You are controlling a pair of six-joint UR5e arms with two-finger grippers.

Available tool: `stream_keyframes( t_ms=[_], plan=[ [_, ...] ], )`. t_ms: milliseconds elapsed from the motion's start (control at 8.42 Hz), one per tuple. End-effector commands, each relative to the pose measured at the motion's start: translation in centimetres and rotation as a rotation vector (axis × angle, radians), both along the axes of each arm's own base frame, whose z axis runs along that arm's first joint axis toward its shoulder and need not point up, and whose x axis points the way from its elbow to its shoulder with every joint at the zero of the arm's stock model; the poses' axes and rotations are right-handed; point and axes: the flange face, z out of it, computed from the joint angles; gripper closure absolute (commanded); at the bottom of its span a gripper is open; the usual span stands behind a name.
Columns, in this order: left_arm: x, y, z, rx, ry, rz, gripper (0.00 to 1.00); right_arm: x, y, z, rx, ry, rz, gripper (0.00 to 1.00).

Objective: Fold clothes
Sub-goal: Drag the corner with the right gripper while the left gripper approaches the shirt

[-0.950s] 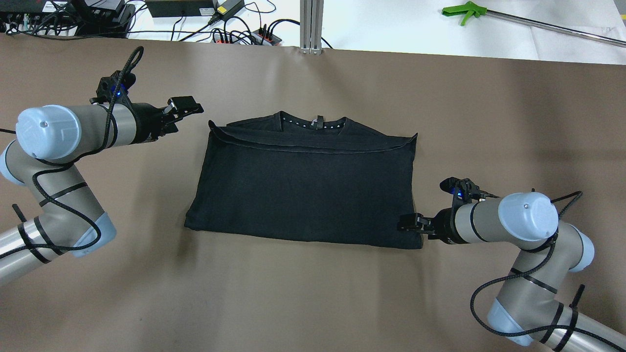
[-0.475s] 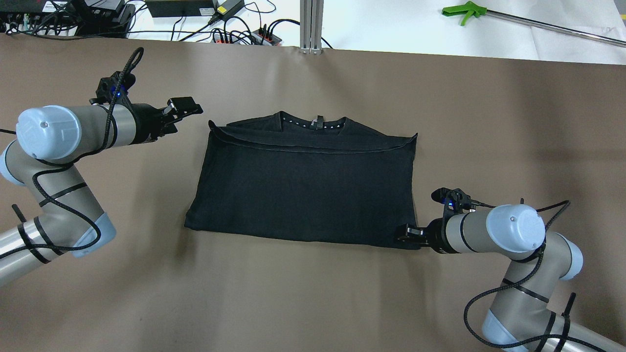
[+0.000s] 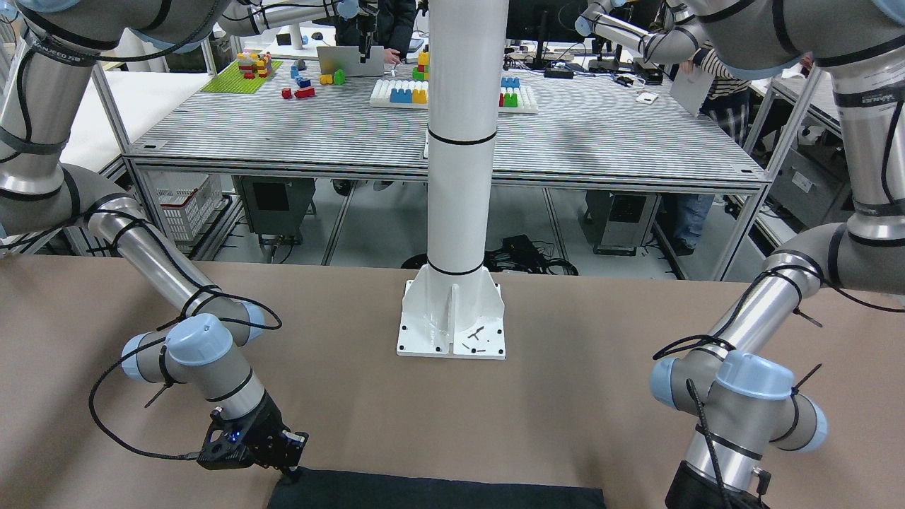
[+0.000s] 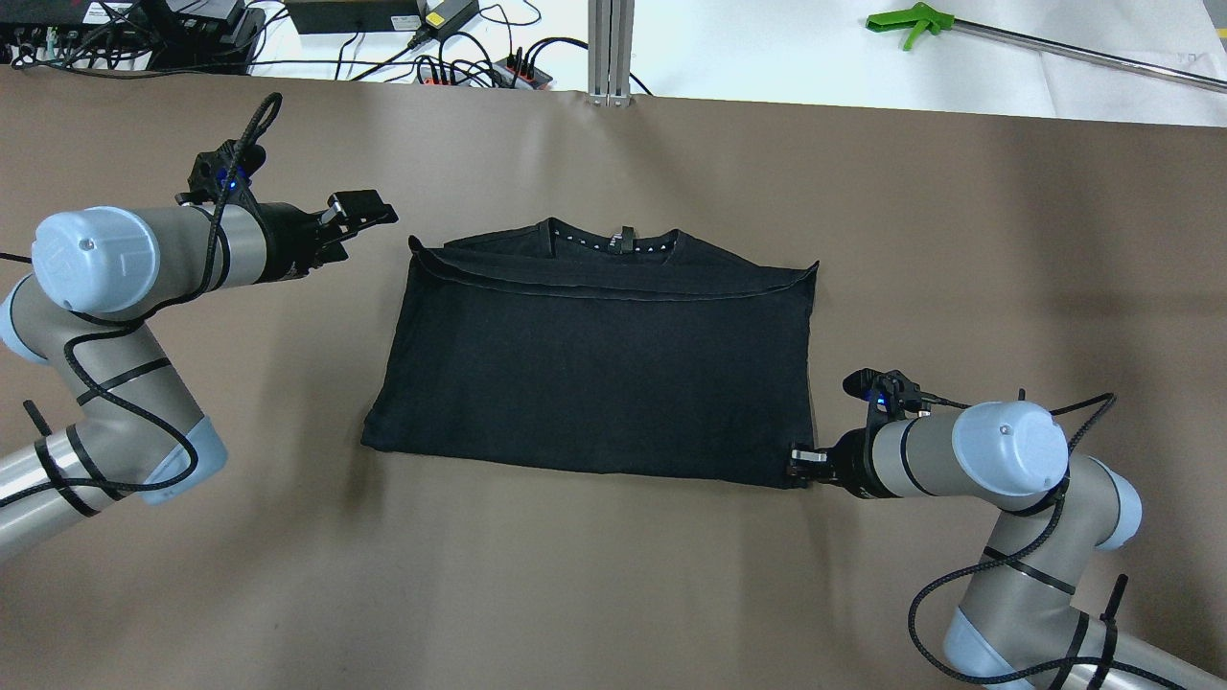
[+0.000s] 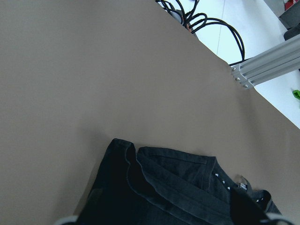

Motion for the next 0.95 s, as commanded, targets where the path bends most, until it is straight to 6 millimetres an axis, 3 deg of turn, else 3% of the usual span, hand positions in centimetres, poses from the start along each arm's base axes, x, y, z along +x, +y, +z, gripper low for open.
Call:
stream_keyframes(
  t_ms=[0,119,356,594,713,832],
  plan=[
    [-0.3,-0.1,-0.1,0.004,0.0,-0.013,0.06,-0.1,2.7,-4.0,0.014,-0.073,-0.068,1.0],
    [-0.4,-0.3,0.0,0.007,-0.008,-0.043,0.06,-0.7,5.3,-6.2,0.001,-0.12,-0.108,1.0],
    [-0.4,-0.4,0.3,0.006,-0.014,-0.055,0.06,-3.7,13.8,-11.1,-0.024,-0.213,-0.243,1.0],
    [-0.5,-0.3,0.9,0.002,-0.022,-0.065,0.06,-6.3,18.7,-12.1,-0.01,-0.233,-0.304,1.0],
    [-0.5,-0.3,0.8,0.002,-0.021,-0.067,0.06,-7.6,21.0,-13.9,0.005,-0.266,-0.328,1.0],
    [-0.6,-0.2,0.9,0.002,-0.02,-0.066,0.06,-8.8,23.0,-15.2,0.019,-0.287,-0.329,0.37]
  ],
)
